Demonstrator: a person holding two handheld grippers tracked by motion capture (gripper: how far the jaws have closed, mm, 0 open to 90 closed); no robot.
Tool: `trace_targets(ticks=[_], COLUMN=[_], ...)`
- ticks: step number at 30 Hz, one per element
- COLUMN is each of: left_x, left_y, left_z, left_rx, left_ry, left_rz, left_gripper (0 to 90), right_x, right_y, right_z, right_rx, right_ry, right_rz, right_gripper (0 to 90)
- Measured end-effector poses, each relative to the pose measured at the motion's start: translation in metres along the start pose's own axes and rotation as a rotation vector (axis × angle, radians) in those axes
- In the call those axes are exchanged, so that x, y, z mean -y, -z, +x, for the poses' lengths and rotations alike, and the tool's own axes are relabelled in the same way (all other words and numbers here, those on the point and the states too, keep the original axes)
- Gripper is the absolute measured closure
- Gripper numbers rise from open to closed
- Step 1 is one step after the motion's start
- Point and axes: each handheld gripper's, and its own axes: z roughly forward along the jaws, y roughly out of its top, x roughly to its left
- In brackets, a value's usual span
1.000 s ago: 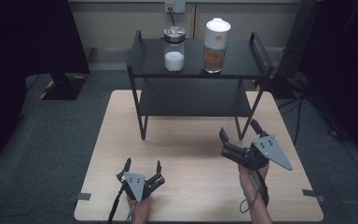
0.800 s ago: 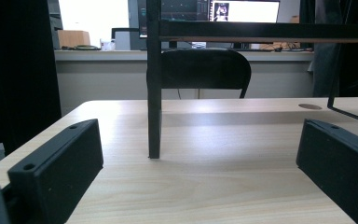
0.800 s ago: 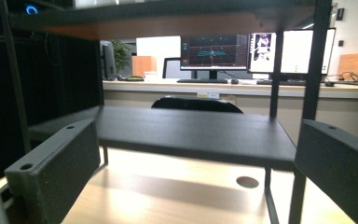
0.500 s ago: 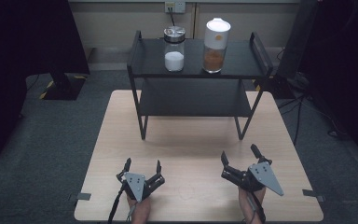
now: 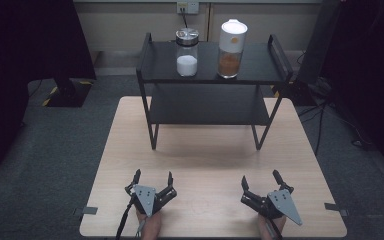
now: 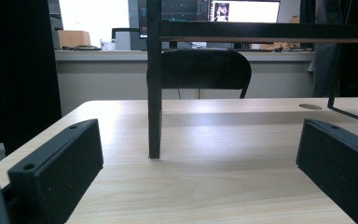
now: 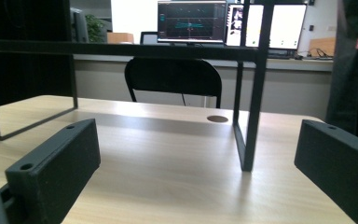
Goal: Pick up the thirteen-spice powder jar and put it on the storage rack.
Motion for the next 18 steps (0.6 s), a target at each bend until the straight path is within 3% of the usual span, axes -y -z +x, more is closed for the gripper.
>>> trace_targets(ticks=[18], left_x=[0.000], left_y=[0.000], left_z=[-0.001], left_rx=[-0.004], left_ry=[0.000], left_rz=[0.000], left_gripper=[0.0], right_x=[0.019], right_y=[0.002], right_z=[0.001], right_rx=[0.053], right_ry=[-0.021], right_rz=[0.003], right_gripper=[0.0])
